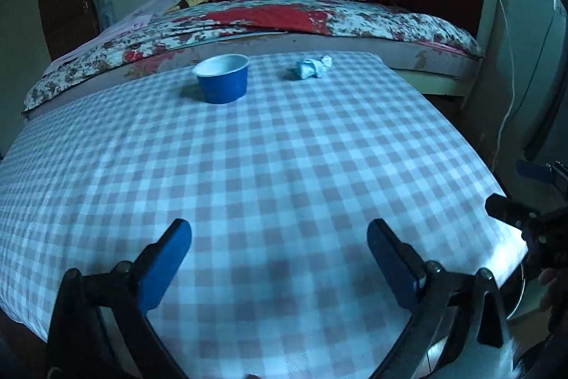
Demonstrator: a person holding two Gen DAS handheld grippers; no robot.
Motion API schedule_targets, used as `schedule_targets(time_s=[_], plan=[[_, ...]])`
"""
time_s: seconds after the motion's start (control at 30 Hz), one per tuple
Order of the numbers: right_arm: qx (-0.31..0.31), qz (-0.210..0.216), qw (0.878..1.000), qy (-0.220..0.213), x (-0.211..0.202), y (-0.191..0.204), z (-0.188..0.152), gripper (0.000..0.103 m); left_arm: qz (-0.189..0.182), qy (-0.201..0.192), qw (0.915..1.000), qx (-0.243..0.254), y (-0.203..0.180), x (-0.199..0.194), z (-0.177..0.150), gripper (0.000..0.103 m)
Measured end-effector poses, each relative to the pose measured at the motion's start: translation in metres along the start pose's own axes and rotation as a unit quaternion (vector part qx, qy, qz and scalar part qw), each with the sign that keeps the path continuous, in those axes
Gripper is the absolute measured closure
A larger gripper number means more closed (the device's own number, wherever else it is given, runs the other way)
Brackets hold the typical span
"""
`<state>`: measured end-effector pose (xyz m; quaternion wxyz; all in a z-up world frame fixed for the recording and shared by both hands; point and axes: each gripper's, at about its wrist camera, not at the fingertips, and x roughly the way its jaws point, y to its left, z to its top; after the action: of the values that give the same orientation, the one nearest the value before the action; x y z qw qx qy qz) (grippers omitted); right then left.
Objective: Collect trash
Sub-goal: 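Grasp the blue paper cup with the left tool while the right tool grasps the light-blue cloth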
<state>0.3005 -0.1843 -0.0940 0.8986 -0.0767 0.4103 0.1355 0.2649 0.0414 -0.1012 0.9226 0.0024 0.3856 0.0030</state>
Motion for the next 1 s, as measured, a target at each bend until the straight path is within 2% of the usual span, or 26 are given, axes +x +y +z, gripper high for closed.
schedule_targets(time_s=[0.03, 0.07, 0.1, 0.27, 0.53, 0.67, 0.97, 1.0], plan=[[-0.001, 0.023, 1.000, 0.007, 0.009, 0.002, 0.008, 0.001, 0.003, -0.001, 1.0000, -0.003, 0.006, 0.004, 0.004, 0.017], [-0.003, 0.037, 0.999, 0.010, 0.017, 0.006, 0.016, 0.001, 0.001, 0.001, 1.0000, -0.006, 0.011, 0.011, 0.009, 0.019], [-0.009, 0.029, 0.999, 0.010, 0.025, 0.011, 0.023, 0.001, 0.002, 0.005, 0.9999, -0.009, 0.017, 0.020, 0.016, 0.020], [-0.026, 0.029, 0.999, 0.026, 0.069, 0.020, 0.063, 0.001, 0.032, 0.001, 0.9994, -0.014, 0.033, 0.051, 0.039, 0.019], [-0.040, 0.030, 0.998, 0.030, 0.119, 0.019, 0.116, 0.001, 0.025, -0.006, 0.9987, -0.043, 0.058, 0.101, 0.088, 0.020], [-0.040, 0.029, 0.998, 0.030, 0.141, 0.018, 0.138, 0.003, 0.008, -0.005, 0.9983, -0.058, 0.067, 0.126, 0.109, 0.021], [-0.044, 0.040, 0.997, 0.041, 0.188, 0.023, 0.169, 0.007, 0.012, 0.001, 0.9991, -0.041, 0.058, 0.165, 0.144, 0.021], [-0.043, 0.042, 0.997, 0.042, 0.192, 0.024, 0.172, 0.007, 0.011, 0.003, 0.9992, -0.039, 0.058, 0.168, 0.147, 0.023]])
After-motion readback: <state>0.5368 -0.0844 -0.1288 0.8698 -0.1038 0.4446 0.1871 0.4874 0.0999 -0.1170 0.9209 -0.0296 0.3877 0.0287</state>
